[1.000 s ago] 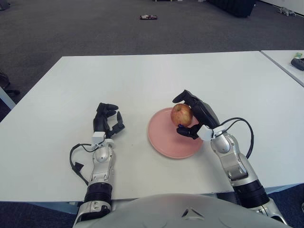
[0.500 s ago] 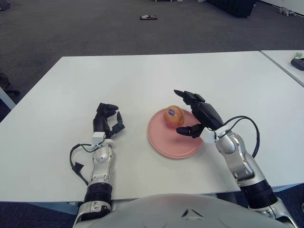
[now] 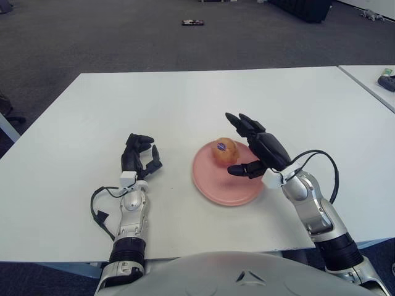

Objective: Put the apple into the plate.

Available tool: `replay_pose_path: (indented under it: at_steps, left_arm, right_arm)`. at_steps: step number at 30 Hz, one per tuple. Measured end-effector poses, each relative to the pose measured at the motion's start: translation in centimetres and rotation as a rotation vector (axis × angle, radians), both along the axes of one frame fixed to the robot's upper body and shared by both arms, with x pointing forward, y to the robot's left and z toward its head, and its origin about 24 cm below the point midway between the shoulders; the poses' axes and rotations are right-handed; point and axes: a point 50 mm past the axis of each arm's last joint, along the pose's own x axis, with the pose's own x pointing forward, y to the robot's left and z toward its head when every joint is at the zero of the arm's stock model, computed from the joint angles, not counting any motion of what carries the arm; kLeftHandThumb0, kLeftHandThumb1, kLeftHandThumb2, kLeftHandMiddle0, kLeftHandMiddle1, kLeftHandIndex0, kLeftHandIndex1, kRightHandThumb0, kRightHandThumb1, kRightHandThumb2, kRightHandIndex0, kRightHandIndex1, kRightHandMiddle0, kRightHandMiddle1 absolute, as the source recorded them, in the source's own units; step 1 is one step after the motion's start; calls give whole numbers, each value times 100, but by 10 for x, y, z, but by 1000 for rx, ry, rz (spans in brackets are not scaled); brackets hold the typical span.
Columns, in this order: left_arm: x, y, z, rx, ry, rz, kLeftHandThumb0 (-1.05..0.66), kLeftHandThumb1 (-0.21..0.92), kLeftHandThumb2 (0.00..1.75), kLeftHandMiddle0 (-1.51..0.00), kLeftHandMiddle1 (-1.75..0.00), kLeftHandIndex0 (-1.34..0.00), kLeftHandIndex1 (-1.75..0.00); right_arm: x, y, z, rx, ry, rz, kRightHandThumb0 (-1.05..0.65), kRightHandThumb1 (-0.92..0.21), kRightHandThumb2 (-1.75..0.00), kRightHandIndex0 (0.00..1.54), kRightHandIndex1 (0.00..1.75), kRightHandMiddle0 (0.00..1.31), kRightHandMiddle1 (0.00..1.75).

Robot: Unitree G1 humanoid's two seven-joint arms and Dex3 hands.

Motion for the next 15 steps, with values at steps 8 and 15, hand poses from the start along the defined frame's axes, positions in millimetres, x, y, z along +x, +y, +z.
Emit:
replay_pose_path:
  at_steps: [8,15]
  left_arm:
    - [0,0,0,2,1,-1,-45,39,124,-89,-175,-55,-175]
    - [0,0,0,-1,-1,-3,-46,39,124,-88,-175,-55,-175]
  right_arm:
    - [1,-2,0,50,5,0,-105,-80,-55,0,0,0,0]
    - [3,-3,4,290,33,-56,-94,-87,-59,0,0,0,0]
